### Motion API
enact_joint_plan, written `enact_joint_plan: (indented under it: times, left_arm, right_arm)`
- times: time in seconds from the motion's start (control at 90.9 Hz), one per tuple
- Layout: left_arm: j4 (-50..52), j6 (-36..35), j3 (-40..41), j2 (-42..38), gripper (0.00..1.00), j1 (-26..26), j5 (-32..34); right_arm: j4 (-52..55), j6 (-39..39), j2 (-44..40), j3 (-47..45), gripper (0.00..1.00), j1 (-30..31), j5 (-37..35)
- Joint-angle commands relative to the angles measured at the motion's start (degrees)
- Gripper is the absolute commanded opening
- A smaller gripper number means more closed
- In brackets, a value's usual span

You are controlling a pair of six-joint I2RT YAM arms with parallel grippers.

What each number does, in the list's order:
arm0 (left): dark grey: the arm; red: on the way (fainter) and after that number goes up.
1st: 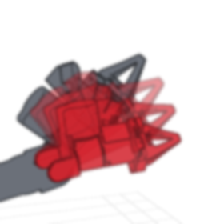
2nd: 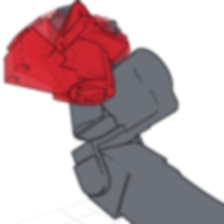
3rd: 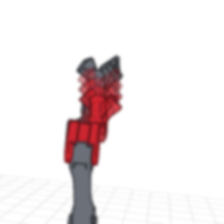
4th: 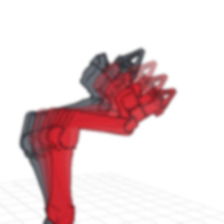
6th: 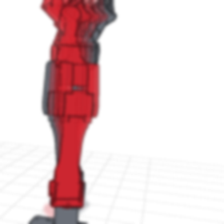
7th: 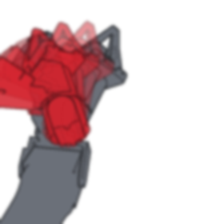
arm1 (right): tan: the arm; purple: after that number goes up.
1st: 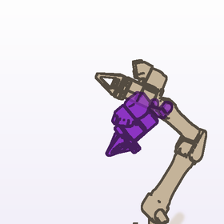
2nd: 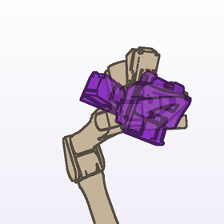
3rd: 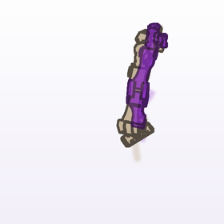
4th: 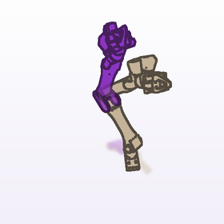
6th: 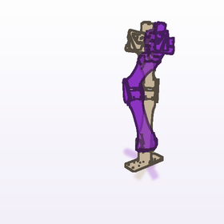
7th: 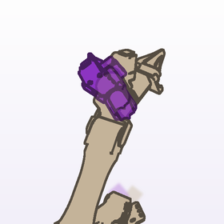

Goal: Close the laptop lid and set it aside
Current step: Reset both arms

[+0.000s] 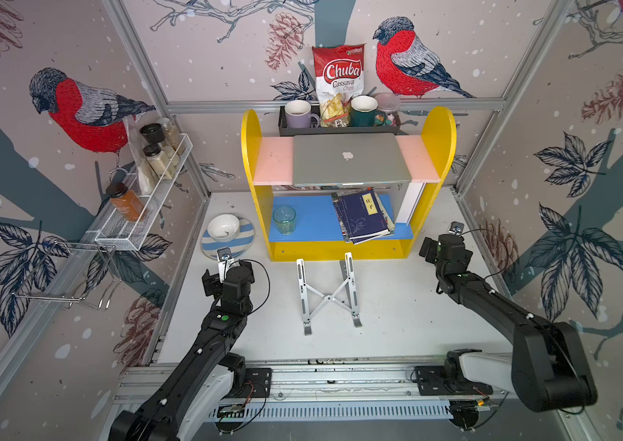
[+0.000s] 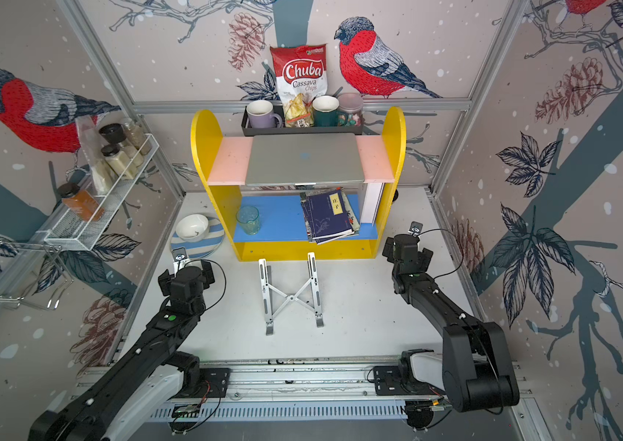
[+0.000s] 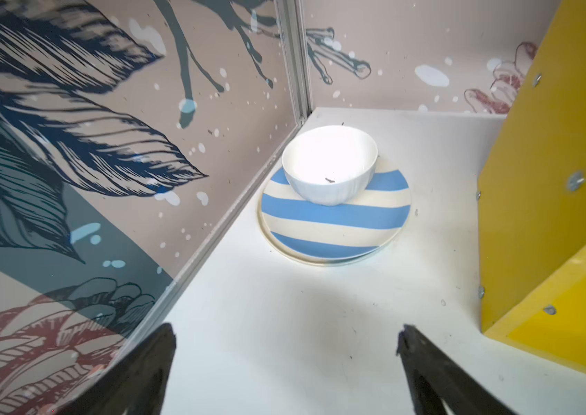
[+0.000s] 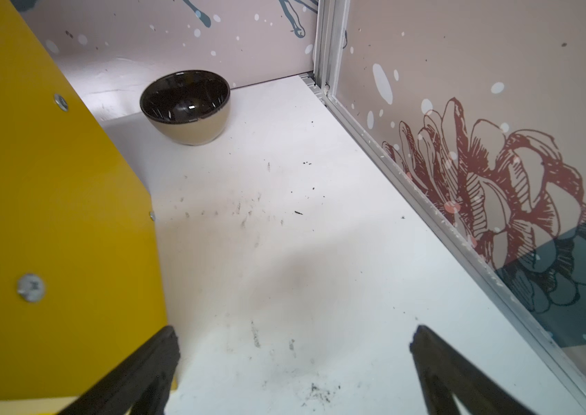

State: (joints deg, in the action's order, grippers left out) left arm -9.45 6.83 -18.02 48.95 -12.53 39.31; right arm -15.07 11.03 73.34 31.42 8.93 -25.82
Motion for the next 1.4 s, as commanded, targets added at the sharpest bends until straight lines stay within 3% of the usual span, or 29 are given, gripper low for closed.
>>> enact_joint_plan:
  times: [0.0, 0.143, 0.297, 0.418, 0.517, 0.605, 0.803, 1.387]
  left_arm:
    - [-16.68, -1.44, 1.04, 8.43, 0.95, 1.92, -6.62]
    - [-36.5, -6.1, 2.91, 22.64, 0.95, 3.04, -11.35]
    - [-44.6, -9.48, 1.06, 31.93, 0.95, 4.82, -16.19]
    - [-64.86, -9.02, 4.93, 43.12, 0.96, 6.03, -16.09]
    - [-49.75, -7.15, 1.67, 38.12, 0.95, 7.01, -17.46]
    - [-52.46, -7.06, 0.43, 40.67, 0.95, 7.67, -17.91]
    - [-41.26, -5.47, -4.35, 39.67, 0.95, 8.34, -17.26]
    - [-42.22, -6.54, -4.13, 39.82, 0.96, 8.5, -19.52]
  right_arm:
    - [-7.91, -4.64, 2.62, -2.58, 1.0, -0.12, -2.63]
    - [-14.17, -3.09, 4.59, -5.16, 1.0, -2.61, -0.25]
    - [-26.78, -4.03, 6.6, -8.79, 1.0, -4.46, 4.24]
    - [-40.73, -4.89, 12.11, -13.69, 1.0, -5.03, 6.97]
    - [-42.51, -5.07, 13.8, -13.04, 1.0, -4.54, 5.88]
    - [-36.85, -4.84, 13.04, -11.15, 1.0, -4.89, 6.9]
    - [-36.6, -4.81, 13.15, -10.94, 1.0, -4.93, 6.84]
    - [-36.52, -5.05, 13.23, -10.9, 1.0, -4.6, 6.31]
